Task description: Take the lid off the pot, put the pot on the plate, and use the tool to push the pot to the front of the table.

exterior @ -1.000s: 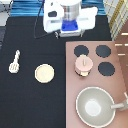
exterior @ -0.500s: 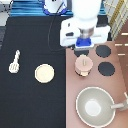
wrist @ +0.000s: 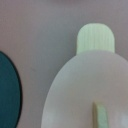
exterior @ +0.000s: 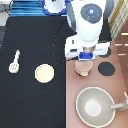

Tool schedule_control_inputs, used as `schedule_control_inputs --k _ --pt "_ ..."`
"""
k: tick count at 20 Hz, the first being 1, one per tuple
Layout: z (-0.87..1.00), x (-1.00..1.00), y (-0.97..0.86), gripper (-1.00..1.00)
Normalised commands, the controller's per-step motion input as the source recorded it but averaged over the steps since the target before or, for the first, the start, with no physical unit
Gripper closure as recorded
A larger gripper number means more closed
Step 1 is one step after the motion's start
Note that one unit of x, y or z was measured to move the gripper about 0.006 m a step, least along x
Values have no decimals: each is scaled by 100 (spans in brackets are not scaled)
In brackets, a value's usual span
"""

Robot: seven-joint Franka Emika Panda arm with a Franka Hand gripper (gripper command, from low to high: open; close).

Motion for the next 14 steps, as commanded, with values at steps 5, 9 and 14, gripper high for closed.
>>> schedule_control_inputs --k 5,9,14 --pt "-40 4 23 -100" --pt "-17 0 22 100" --pt "-12 0 18 100"
